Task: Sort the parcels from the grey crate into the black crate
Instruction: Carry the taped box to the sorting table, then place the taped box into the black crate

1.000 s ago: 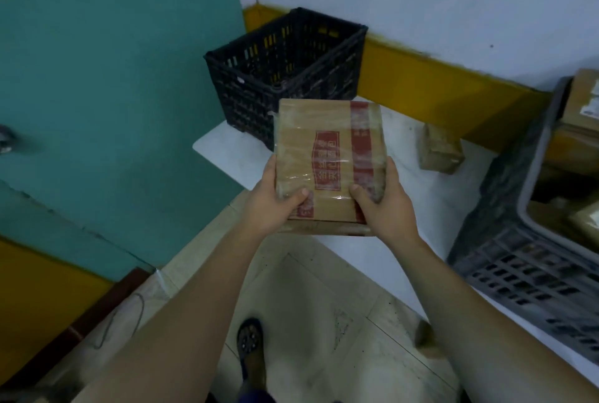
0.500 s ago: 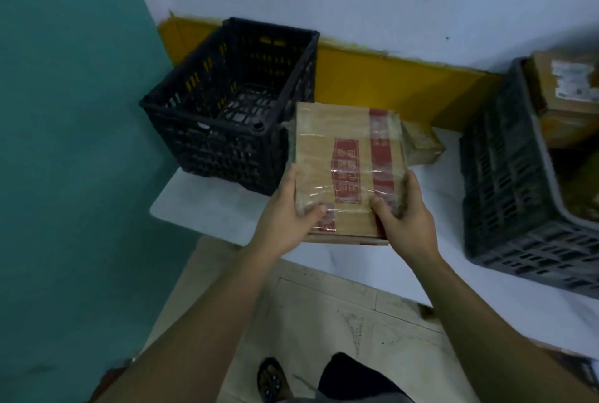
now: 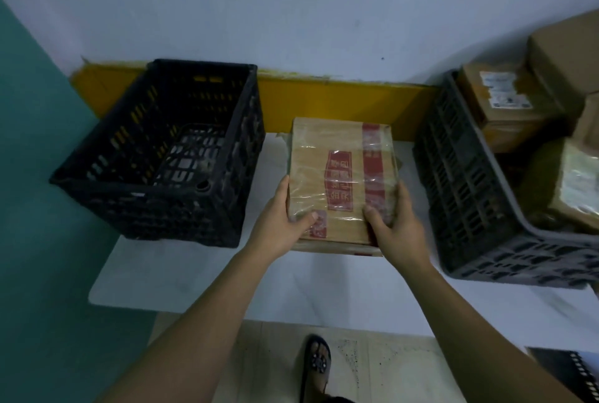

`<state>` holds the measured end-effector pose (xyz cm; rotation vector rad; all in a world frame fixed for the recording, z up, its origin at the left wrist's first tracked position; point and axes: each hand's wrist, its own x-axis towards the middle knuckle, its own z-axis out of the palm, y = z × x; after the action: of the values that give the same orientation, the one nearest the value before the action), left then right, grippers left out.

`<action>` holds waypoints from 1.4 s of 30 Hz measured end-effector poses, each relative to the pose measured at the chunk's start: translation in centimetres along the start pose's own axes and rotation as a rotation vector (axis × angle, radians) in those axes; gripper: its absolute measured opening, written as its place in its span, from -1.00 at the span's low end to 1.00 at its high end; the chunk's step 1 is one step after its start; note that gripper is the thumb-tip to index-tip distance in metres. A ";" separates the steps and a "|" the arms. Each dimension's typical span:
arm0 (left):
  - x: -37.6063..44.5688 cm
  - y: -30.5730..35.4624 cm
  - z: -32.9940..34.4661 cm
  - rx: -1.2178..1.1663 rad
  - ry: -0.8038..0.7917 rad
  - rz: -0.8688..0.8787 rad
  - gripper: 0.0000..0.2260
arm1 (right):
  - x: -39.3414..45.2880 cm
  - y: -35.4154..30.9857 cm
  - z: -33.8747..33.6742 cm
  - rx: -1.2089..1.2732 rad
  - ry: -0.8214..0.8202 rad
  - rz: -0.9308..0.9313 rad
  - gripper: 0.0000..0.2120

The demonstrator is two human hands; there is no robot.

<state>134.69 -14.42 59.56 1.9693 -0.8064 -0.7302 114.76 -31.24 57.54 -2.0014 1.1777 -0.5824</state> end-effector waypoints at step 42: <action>14.1 -6.1 -0.5 -0.249 -0.095 -0.444 -0.70 | 12.0 3.5 10.6 -0.029 -0.321 0.122 -0.23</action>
<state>145.42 -22.41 51.91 1.9106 -0.3075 -1.1315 125.82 -39.05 48.39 -1.9419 1.1039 -0.1745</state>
